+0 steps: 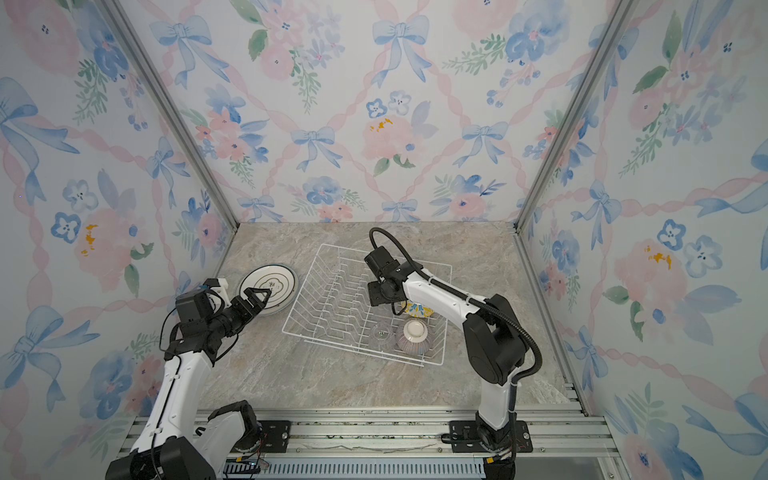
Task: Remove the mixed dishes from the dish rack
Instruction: 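Grasp the clear glass in the rack and lift it with the right gripper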
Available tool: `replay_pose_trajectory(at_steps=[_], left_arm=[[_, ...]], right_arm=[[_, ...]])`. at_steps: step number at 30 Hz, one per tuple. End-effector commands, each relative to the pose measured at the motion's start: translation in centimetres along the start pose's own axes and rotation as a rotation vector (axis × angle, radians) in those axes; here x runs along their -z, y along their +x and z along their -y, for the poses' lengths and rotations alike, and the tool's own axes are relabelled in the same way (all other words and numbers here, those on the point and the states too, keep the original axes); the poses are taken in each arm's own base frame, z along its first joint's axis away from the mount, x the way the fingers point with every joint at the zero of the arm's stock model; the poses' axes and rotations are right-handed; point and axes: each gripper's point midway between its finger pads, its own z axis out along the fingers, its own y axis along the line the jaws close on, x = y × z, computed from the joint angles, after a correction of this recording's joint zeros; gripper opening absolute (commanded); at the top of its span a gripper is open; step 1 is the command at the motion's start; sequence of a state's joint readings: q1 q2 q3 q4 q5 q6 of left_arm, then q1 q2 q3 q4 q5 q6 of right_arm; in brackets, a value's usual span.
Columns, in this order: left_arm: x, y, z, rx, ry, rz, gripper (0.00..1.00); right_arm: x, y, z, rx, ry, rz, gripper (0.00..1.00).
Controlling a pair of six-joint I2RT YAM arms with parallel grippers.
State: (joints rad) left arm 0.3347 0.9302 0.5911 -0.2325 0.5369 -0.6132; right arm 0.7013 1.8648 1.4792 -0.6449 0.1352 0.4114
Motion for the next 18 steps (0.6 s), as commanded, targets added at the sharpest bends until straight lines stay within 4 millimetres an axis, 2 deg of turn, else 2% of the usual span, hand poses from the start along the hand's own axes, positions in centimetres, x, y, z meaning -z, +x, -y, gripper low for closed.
replay_pose_trajectory(at_steps=[1,6,18], left_arm=[[0.26,-0.2,0.23,-0.004,0.016,0.017,0.98],[0.32,-0.29,0.33,-0.005,0.018,0.02,0.98],[0.19,-0.16,0.09,0.0,0.011,0.016,0.98]], right_arm=[[-0.79,0.75,-0.07,-0.026,-0.016,-0.043,0.48],[-0.76,0.73,-0.1,-0.029,-0.022,-0.043,0.38],[-0.28,0.52,-0.12,-0.059,-0.058,-0.04,0.32]])
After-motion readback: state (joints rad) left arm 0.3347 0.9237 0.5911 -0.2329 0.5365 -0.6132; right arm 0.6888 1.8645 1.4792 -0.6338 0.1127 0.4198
